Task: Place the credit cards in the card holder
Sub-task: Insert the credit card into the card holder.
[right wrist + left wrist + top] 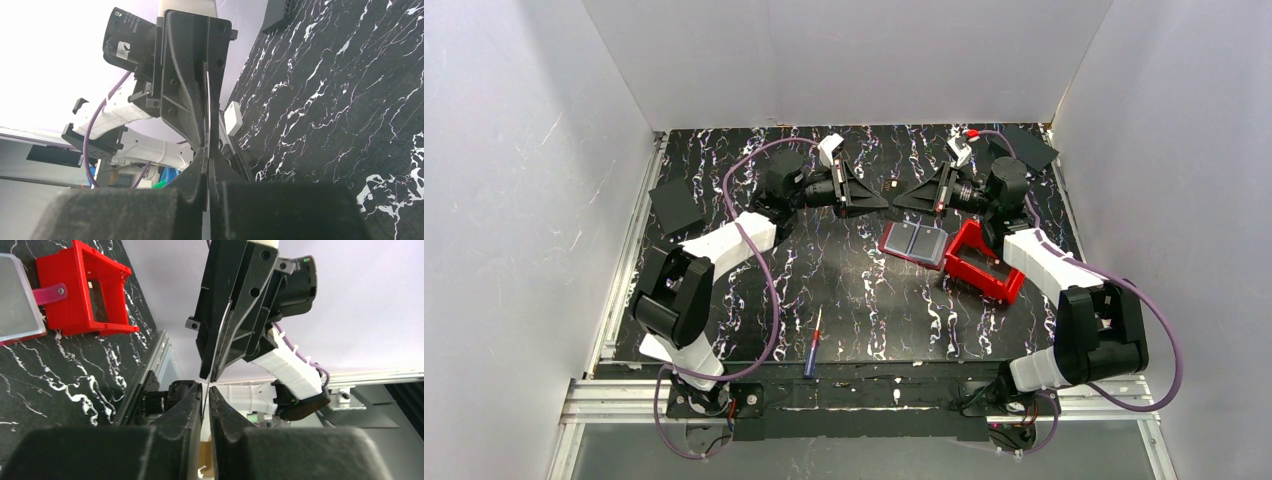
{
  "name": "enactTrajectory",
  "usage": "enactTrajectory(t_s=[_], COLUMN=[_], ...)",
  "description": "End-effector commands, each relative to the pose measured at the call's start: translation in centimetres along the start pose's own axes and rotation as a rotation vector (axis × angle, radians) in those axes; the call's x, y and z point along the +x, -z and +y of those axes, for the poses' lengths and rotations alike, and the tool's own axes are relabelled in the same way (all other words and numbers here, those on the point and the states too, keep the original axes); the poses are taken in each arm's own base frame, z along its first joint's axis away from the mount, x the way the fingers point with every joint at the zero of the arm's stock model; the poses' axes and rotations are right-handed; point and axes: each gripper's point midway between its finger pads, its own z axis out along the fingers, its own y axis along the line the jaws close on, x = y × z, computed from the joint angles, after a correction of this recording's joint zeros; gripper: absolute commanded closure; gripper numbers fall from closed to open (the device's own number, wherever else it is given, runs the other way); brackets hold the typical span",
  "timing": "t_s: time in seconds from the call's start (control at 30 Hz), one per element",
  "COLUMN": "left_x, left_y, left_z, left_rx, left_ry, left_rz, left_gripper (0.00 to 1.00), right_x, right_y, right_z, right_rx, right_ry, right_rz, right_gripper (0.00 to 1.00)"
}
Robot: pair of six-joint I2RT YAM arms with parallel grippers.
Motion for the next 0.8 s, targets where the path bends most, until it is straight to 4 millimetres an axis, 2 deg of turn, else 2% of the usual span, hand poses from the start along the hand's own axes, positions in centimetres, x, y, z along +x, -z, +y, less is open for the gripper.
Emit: enactTrajectory(t_s=[0.0, 0.07, 0.1, 0.17, 0.23, 0.27, 0.3, 0.37, 0.5, 0.57, 0.67, 0.77], left_x=[-0.4, -1.4, -1.9, -2.3, -2.5, -2.5, -2.4, -2.5, -2.3, -2.4, -2.6, -2.7], left_y=[0.1, 1.2, 2.0, 3.6, 5.3, 6.2, 6.8, 6.9, 5.6, 5.0, 3.6, 1.8], left_z=[-0.8, 0.8, 2.0, 4.7, 6.6, 7.8, 8.7, 9.6, 11.3, 12.2, 12.8, 13.3], left_rx=[0.014, -0.05, -0.101, -0.241, -0.395, -0.486, -0.558, -0.586, -0.575, -0.583, -0.569, -0.55], left_ry=[-0.078, -0.072, -0.088, -0.101, -0.158, -0.181, -0.202, -0.207, -0.155, -0.143, -0.144, -0.161], left_rz=[-0.013, -0.068, -0.087, -0.108, -0.114, -0.103, -0.085, -0.066, -0.007, 0.005, 0.033, 0.07], left_gripper=[1.0, 1.0, 1.0, 1.0, 1.0, 1.0, 1.0, 1.0, 1.0, 1.0, 1.0, 1.0], right_x=[-1.3, -1.6, -1.1, -0.5, -0.4, -0.4, -0.1, -0.1, 1.1, 1.6, 2.0, 2.4], right_y=[-0.6, 0.0, 0.9, 2.6, 4.1, 4.6, 5.0, 5.7, 6.8, 7.9, 10.4, 12.9], right_z=[1.2, -2.0, -4.5, -8.1, -10.7, -11.6, -12.5, -14.2, -17.1, -18.3, -19.4, -19.5], right_rx=[-0.033, 0.108, 0.229, 0.426, 0.598, 0.666, 0.738, 0.865, 1.048, 1.127, 1.257, 1.366], right_ry=[0.077, 0.075, 0.033, 0.024, 0.045, 0.057, 0.06, 0.075, 0.073, 0.076, 0.091, 0.112], right_rz=[-0.003, -0.011, 0.002, 0.022, 0.046, 0.06, 0.077, 0.076, 0.133, 0.151, 0.161, 0.158], right_gripper=[0.87, 0.68, 0.59, 0.4, 0.27, 0.23, 0.21, 0.19, 0.19, 0.19, 0.17, 0.17])
